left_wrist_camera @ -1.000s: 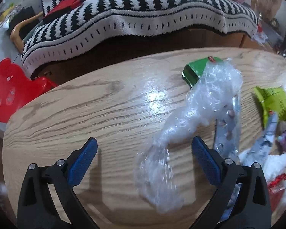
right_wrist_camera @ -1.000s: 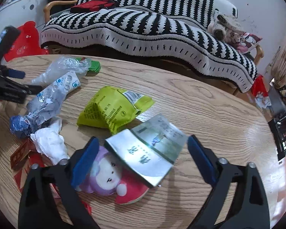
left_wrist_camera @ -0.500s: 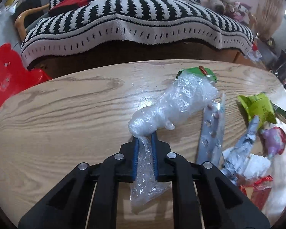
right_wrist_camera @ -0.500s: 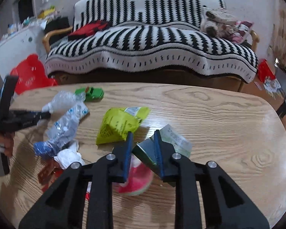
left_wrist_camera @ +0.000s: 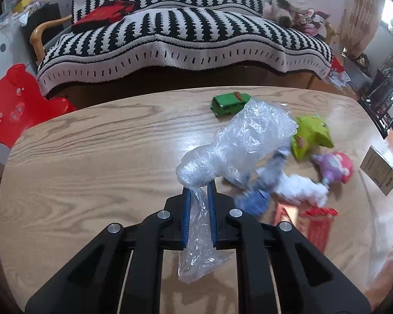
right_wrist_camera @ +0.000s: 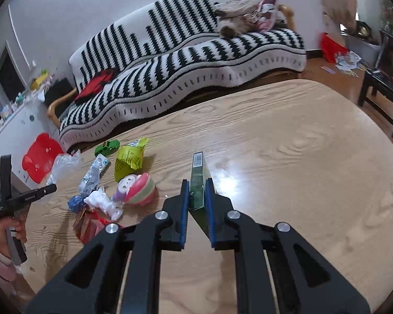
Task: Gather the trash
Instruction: 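Carry plastic film and packet over the black bin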
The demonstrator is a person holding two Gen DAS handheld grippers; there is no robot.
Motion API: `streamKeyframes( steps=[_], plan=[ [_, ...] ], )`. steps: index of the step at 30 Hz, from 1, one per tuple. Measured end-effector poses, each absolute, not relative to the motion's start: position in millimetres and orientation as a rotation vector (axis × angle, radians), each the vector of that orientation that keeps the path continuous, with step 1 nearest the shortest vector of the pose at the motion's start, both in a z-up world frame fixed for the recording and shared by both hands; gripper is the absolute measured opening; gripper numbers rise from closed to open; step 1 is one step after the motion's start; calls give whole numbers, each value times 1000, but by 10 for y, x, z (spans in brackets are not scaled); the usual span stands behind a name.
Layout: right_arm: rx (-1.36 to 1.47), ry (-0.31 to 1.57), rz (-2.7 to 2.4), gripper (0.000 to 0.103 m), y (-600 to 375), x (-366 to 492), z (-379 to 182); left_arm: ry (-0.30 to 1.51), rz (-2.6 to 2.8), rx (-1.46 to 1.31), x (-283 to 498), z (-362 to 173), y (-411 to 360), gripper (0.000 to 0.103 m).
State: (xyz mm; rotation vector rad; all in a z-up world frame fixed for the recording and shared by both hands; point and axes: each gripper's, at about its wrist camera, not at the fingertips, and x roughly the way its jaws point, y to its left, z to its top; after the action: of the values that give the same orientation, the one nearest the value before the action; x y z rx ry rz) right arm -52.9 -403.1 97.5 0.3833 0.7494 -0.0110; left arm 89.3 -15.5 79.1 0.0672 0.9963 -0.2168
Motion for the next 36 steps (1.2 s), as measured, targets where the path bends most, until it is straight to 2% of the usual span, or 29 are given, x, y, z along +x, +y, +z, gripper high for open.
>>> streamKeyframes(
  steps=[12, 20, 27, 36],
  plan=[
    [371, 648, -83, 13, -4342, -1671, 1512, 943, -274, 78, -79, 1263, -409, 11],
    [389, 611, -156, 13, -4659, -2798, 1608, 904, -531, 190, -1151, 1429, -1233, 11],
    [488, 645, -225, 13, -4834, -3690, 1223, 967, -799, 336, -2142, 1003, -2303, 11],
    [584, 764, -268, 13, -4775, -4480, 519, 1170, -964, 482, -3008, -89, -3169, 11]
  ],
)
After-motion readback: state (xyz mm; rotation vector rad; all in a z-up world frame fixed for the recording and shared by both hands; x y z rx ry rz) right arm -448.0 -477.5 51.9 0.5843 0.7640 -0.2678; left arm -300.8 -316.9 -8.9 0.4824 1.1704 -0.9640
